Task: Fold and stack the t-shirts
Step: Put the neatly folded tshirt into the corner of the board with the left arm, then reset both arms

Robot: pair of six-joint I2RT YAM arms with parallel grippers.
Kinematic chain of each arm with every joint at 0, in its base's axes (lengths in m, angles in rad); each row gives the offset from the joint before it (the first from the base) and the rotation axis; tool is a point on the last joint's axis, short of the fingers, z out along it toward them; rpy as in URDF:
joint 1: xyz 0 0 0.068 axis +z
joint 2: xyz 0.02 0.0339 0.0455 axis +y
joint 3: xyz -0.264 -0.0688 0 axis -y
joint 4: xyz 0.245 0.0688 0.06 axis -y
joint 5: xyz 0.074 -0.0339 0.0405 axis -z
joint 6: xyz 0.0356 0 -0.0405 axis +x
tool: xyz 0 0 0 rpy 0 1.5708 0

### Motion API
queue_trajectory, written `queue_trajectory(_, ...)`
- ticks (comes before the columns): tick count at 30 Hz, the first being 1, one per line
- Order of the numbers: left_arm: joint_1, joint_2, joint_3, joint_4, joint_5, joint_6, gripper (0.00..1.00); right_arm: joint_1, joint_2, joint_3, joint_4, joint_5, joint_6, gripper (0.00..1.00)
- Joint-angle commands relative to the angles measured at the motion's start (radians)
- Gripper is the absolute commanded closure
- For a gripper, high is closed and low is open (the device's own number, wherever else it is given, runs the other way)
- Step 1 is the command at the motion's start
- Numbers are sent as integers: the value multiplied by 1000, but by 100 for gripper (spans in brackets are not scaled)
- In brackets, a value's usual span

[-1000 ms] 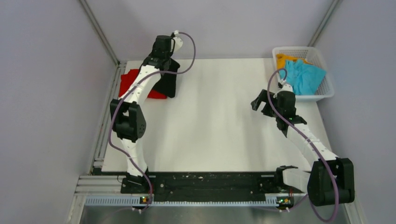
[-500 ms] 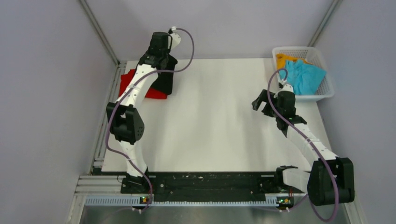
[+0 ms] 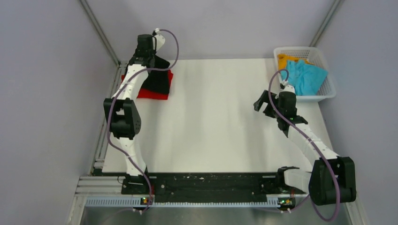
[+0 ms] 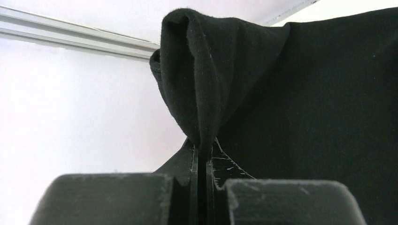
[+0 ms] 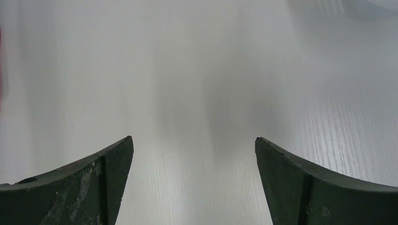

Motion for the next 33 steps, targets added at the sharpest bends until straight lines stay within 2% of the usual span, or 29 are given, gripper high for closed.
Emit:
queue_trajectory(1,44,74,-38,200,93,18,100,-5,15,51,5,36,13,1)
queue_trajectory(9,88,238,38,322,109,22,100,-5,53,59,2,65,18,1)
queue_trajectory(13,106,294,78,360,57,-30,100,-5,76,66,3,70,21,1)
queue_trajectory(15,107,310,80,396,22,-61,89,-5,90,72,5,68,20,1)
queue_trajectory(16,107,317,83,418,-7,-78,80,-4,99,76,4,65,22,1)
queue_trajectory(18,107,327,98,449,-65,-112,47,-5,110,83,0,58,22,1)
queue_trajectory(21,133,332,132,449,-128,-168,12,-5,112,86,-1,51,26,1)
queue_trajectory(27,131,281,163,346,-154,-340,3,-4,71,78,-12,42,33,1)
queue_trajectory(33,93,138,140,150,26,-702,1,-5,14,80,-60,24,90,1)
